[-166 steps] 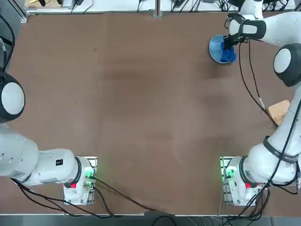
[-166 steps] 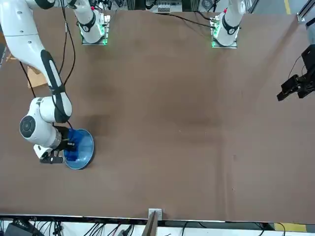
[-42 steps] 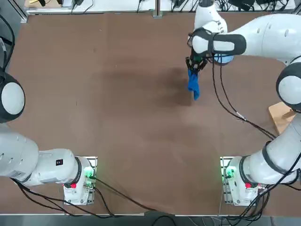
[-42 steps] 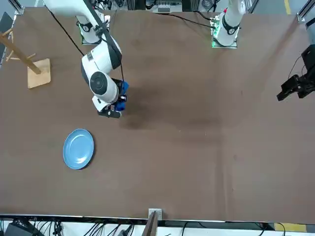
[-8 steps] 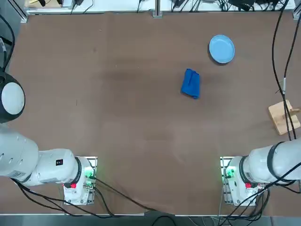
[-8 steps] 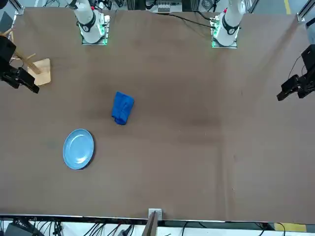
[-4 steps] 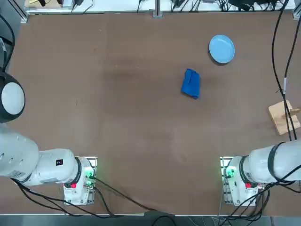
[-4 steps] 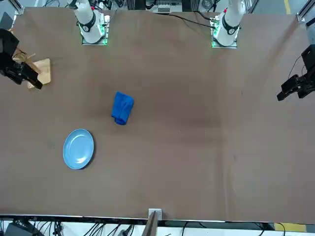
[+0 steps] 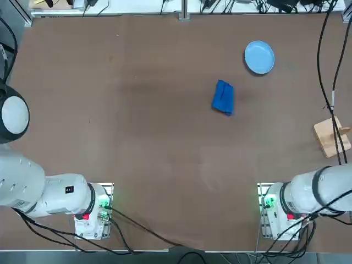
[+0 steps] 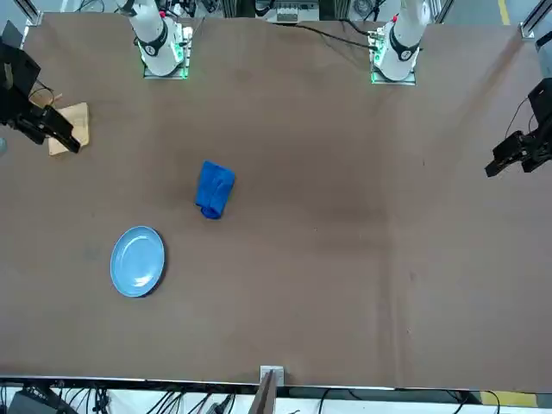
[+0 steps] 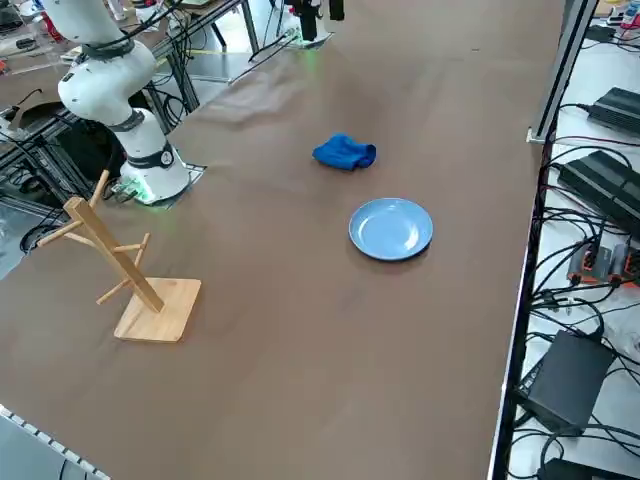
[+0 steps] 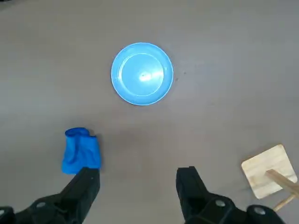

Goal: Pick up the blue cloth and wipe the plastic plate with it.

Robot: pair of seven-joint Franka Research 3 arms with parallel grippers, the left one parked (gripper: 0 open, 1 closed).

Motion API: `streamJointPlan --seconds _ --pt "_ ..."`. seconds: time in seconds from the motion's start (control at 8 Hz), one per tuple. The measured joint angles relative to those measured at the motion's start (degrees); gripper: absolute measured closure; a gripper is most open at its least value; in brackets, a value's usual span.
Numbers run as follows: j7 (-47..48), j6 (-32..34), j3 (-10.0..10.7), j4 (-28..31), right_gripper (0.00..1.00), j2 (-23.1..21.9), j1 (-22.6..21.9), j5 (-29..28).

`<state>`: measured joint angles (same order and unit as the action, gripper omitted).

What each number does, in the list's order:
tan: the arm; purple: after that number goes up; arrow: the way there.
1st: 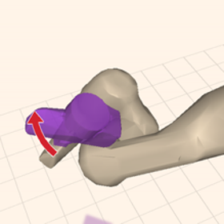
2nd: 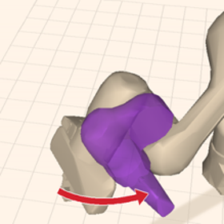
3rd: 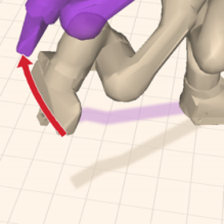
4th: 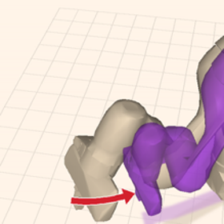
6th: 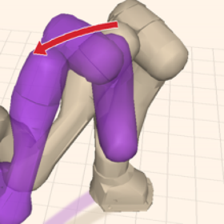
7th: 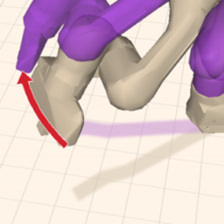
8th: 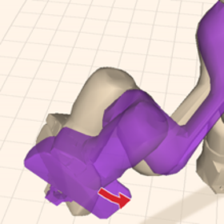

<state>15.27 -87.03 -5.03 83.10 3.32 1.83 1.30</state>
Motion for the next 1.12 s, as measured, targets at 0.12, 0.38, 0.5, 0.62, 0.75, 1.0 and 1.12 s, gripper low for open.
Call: streamJointPlan --seconds 0.12,0.38,0.5,0.62,0.75,1.0,1.12 --pt "0.7 0.2 0.1 0.3 0.0 0.1 0.0 0.0" --pt "1.5 0.2 1.1 1.0 0.0 0.2 -0.1 0.0" --pt "1.6 0.3 1.7 1.2 0.0 0.2 -0.1 -0.1" --pt "1.6 0.3 1.9 1.2 0.0 0.2 -0.1 -0.1" --pt "1.6 0.3 2.0 1.2 0.0 0.2 -0.1 -0.2" --pt "1.7 0.3 2.0 1.2 0.0 0.2 -0.3 -0.2" --pt "1.7 0.3 2.0 1.2 0.0 0.2 -0.4 -0.2"
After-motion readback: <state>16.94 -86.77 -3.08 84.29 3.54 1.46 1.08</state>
